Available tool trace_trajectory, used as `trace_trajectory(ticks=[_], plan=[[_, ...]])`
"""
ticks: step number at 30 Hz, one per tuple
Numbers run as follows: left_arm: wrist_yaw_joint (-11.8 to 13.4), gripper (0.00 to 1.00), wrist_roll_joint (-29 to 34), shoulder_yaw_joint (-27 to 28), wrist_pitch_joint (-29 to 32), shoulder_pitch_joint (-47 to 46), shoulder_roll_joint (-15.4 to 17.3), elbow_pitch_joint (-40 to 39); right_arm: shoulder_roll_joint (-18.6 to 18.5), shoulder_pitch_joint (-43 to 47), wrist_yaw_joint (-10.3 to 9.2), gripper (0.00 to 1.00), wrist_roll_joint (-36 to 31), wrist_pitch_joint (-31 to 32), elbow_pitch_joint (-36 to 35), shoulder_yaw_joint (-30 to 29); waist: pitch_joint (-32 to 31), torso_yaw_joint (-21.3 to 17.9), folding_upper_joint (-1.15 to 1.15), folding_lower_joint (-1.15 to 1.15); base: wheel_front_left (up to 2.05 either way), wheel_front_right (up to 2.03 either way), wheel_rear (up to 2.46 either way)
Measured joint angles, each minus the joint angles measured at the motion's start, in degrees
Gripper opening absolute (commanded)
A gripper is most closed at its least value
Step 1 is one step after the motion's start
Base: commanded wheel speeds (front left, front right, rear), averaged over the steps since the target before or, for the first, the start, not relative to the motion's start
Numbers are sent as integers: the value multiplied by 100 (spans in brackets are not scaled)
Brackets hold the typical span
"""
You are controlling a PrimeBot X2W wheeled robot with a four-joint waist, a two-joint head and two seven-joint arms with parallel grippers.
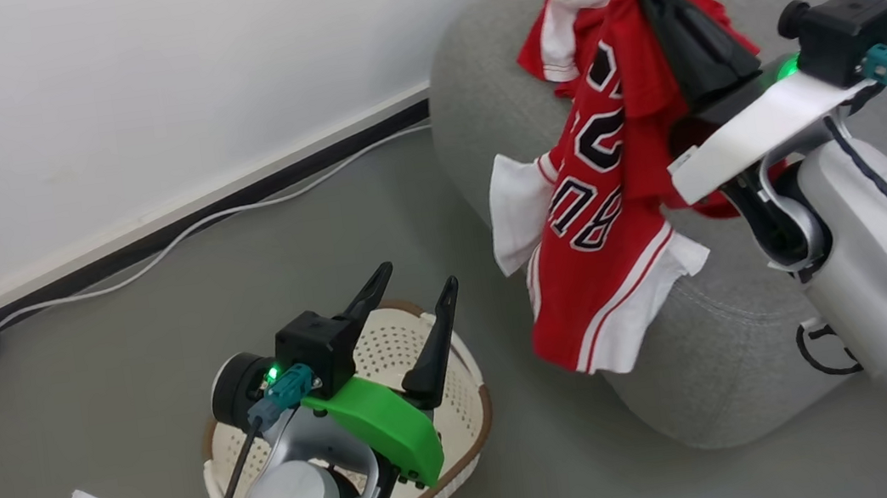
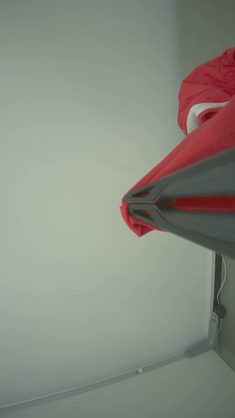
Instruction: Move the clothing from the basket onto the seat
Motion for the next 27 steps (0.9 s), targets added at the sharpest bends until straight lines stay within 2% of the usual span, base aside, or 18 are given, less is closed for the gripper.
trace_trajectory(ticks=[7,15,23,27], plan=[[-26,100,43,-124,10,-1,-14,-81,-318,94,-35,0,75,-5,-202,-404,129,-365,0,0,0,0,0],[-44,100,102,-178,111,-20,-20,-164,-480,-18,-48,0,359,-5,-270,-816,372,-353,0,0,0,0,0],[-36,100,198,-227,212,-216,-4,-392,-951,-1468,-68,0,557,298,-276,-1435,725,-60,0,0,0,0,0],[-32,100,347,-200,264,-320,45,-544,-1159,-2068,-181,0,641,537,-129,-1740,916,112,0,0,0,0,0]])
